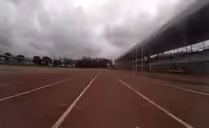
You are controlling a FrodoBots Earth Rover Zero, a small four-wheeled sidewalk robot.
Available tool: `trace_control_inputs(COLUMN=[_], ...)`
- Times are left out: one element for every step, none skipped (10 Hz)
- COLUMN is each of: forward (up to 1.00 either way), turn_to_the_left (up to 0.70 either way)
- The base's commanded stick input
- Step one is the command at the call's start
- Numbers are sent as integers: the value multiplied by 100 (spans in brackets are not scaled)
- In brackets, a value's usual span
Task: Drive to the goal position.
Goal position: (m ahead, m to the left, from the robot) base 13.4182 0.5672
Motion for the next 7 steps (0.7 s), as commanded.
trace_control_inputs(forward=[70,70,70,70,70,70,70], turn_to_the_left=[0,0,0,0,0,0,0])
